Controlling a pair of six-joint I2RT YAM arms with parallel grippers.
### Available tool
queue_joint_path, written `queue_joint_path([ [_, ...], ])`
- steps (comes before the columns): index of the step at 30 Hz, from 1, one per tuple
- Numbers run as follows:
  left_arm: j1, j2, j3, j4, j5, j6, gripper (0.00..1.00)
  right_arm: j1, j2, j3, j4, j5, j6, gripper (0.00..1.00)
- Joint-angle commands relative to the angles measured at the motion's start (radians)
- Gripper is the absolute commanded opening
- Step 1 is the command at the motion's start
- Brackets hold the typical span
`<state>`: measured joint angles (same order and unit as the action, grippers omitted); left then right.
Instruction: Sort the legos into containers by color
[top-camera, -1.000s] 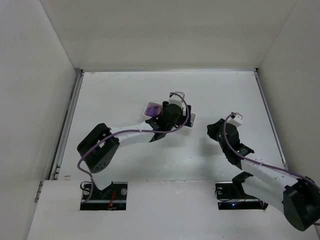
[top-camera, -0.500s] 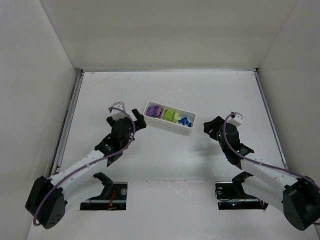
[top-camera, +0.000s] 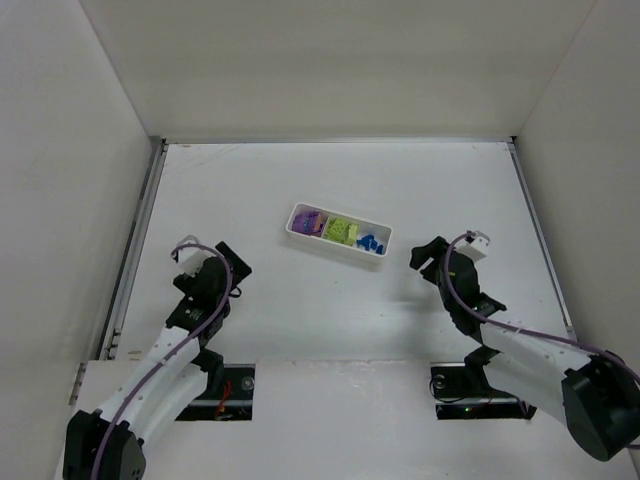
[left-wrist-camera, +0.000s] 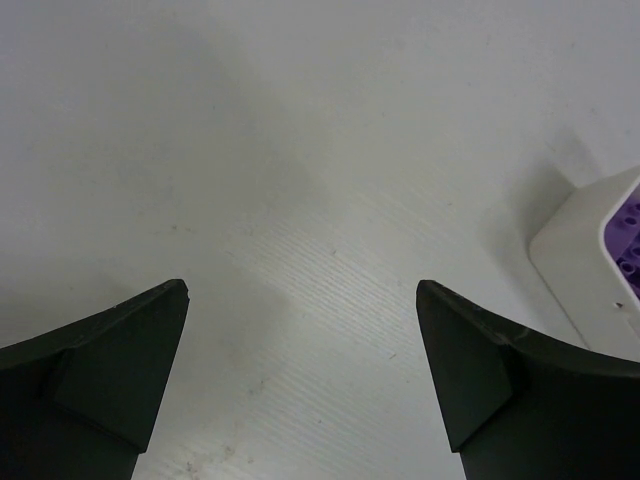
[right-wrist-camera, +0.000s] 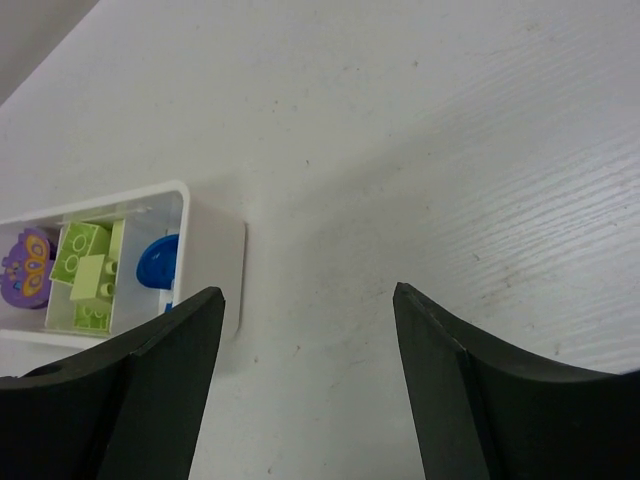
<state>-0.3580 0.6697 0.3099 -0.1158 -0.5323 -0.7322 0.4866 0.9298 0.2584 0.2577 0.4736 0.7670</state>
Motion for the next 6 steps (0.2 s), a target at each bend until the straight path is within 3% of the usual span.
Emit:
queue_joint_path([
  [1, -0.008, 0.033, 0.003, -0.015, 0.008, -0.032, 1.00, -0.003, -0.017, -0.025, 0.101, 0.045, -0.014, 0.75],
  [6, -0.038, 0.053, -0.003, 0.033, 0.018, -0.021, 1.00, -0.015, -0.006, -0.024, 0.103, 0.036, -0.009, 0.78],
])
